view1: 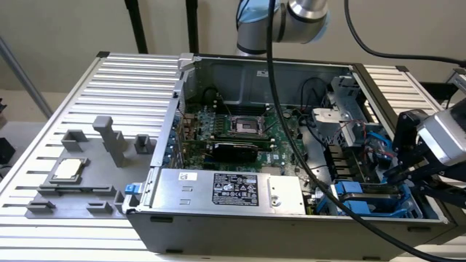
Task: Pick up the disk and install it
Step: 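Insert the first disk wire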
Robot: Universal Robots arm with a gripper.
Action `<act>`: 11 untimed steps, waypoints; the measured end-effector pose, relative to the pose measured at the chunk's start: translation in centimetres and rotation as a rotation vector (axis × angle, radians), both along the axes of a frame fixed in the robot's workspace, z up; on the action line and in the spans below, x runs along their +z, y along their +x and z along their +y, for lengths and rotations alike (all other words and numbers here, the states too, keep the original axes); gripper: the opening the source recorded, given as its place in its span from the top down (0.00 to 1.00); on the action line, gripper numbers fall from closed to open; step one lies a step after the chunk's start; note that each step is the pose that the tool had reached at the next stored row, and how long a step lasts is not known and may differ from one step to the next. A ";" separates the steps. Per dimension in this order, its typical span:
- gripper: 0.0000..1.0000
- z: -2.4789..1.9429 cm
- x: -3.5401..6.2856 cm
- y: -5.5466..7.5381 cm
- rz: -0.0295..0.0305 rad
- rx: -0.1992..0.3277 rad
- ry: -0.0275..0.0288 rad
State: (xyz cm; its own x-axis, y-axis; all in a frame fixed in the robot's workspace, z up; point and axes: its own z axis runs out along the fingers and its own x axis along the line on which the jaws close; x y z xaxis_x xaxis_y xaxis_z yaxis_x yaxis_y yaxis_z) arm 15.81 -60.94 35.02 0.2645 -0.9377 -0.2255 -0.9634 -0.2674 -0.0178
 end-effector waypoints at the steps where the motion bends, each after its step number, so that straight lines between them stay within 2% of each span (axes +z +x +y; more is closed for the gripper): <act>1: 0.84 0.00 0.00 -0.3 -0.0007 0.000 0.0000; 3: 0.84 0.00 0.00 -1.2 -0.0037 0.000 0.0000; 5: 0.84 0.00 -0.01 -2.0 -0.0126 0.000 0.0000; 7: 0.84 0.06 -0.04 -2.5 -0.0280 0.000 -0.0021; 9: 0.84 0.10 -0.11 -2.7 -0.0463 -0.004 -0.0076; 11: 0.84 0.10 -0.19 -2.7 -0.0599 -0.012 -0.0125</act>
